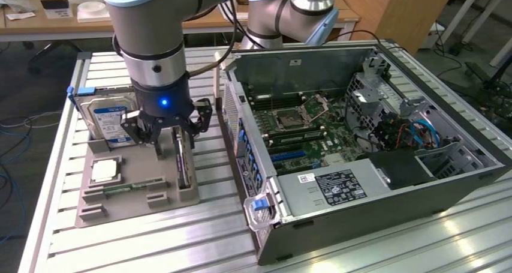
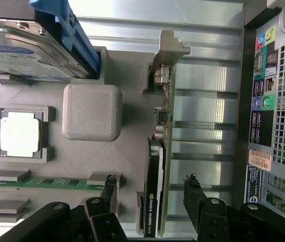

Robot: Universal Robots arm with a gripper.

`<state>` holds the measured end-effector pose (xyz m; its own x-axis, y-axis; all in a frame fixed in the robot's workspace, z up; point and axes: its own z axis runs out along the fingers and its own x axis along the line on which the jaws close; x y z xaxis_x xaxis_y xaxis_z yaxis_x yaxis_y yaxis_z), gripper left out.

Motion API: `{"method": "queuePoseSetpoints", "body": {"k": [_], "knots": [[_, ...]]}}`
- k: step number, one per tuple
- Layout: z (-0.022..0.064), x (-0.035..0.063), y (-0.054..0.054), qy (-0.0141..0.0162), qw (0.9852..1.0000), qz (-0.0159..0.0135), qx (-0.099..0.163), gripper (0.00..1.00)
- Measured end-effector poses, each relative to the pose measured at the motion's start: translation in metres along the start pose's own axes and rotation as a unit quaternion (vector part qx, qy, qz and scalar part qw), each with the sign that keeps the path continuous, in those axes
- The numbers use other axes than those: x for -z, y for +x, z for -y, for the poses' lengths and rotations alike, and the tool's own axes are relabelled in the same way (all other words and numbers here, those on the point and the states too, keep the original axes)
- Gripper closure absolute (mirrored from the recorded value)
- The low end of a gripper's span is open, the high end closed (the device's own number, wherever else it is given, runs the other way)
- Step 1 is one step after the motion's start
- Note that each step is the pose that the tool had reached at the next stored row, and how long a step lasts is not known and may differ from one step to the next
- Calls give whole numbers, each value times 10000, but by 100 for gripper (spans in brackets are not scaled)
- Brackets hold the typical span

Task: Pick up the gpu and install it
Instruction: 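Pick up the gpu and move the gpu toward the slot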

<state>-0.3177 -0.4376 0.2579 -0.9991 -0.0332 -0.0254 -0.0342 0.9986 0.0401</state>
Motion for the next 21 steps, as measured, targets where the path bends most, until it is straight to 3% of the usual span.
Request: {"method": "queuePoseSetpoints", "body": {"k": [21], "knots": [[-34,-182,-2,9,9997,9,-233,35]]}}
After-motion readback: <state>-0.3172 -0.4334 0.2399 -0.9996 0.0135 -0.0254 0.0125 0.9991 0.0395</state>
